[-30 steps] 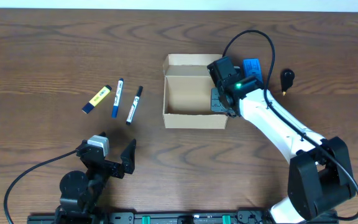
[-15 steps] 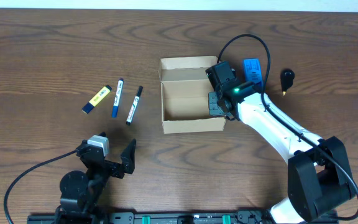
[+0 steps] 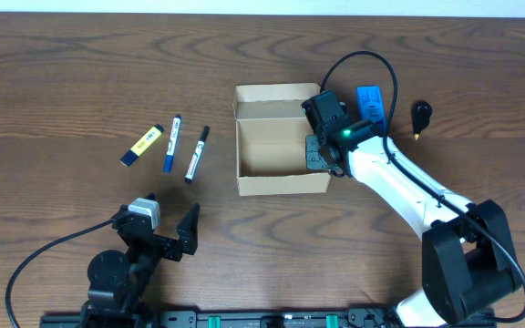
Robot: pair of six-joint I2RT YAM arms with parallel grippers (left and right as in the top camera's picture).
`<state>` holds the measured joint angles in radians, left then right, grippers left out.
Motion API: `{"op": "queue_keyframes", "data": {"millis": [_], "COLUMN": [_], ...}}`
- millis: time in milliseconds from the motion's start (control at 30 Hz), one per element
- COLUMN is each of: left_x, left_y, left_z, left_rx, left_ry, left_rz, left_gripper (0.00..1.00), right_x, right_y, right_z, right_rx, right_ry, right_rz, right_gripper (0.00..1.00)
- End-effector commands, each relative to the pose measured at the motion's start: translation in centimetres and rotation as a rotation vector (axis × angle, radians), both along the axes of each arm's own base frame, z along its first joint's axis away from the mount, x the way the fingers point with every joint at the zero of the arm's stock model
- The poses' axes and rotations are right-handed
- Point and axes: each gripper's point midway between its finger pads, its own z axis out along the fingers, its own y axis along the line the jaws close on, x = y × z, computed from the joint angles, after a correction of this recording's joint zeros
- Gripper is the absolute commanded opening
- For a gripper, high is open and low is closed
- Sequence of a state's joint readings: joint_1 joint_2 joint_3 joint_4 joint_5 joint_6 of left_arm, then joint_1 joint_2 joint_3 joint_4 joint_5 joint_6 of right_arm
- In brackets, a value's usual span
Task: Pack container
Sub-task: 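Move the right gripper to the blue duster and grasp it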
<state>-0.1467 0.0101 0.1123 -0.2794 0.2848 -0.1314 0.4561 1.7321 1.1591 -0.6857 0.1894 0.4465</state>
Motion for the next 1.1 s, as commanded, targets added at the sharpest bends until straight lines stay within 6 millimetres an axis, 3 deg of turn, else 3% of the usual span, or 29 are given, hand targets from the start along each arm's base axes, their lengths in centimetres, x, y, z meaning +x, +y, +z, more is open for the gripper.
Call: {"op": "queue_keyframes", "data": {"millis": [0, 33, 133, 267, 400, 500, 633, 833, 1067], "left_x": [0.0, 0.0, 0.0, 0.0, 0.0, 0.0, 0.0, 0.0, 0.0], "left_y": [0.1, 0.1, 0.1, 0.1, 0.1, 0.1, 0.1, 0.1, 0.1], "left_z": [-1.1, -1.1, -1.1, -1.1, -1.1, -1.1, -1.1, -1.1, -1.1], "left_rx": [0.000, 0.000, 0.000, 0.000, 0.000, 0.000, 0.000, 0.000, 0.000], "left_ry": [0.023, 0.022, 0.023, 0.022, 0.023, 0.022, 0.023, 0.023, 0.023], "left_rz": [0.005, 0.005, 0.005, 0.005, 0.005, 0.005, 0.005, 0.005, 0.005], "left_gripper": [0.95, 0.95, 0.96, 0.95, 0.95, 0.95, 0.95, 0.95, 0.95], "right_x": [-0.2, -0.2, -0.2, 0.3, 0.2, -0.7, -2.7, -5.0, -4.8], "right_y": [0.2, 0.2, 0.5, 1.5, 1.2, 0.0, -2.9, -7.7, -10.2], "right_z": [0.6, 0.6, 0.9, 3.6, 8.7, 12.4, 15.4, 16.9, 16.1], "right_rx": [0.003, 0.003, 0.024, 0.089, 0.133, 0.146, 0.124, 0.042, -0.008], "right_ry": [-0.018, -0.018, -0.018, -0.064, -0.175, -0.253, -0.298, -0.291, -0.253], "right_rz": [-0.001, -0.001, 0.005, 0.019, 0.034, 0.024, 0.010, 0.011, 0.018], "right_gripper": [0.43, 0.56, 0.76, 0.80, 0.82, 0.88, 0.98, 0.99, 0.99]}}
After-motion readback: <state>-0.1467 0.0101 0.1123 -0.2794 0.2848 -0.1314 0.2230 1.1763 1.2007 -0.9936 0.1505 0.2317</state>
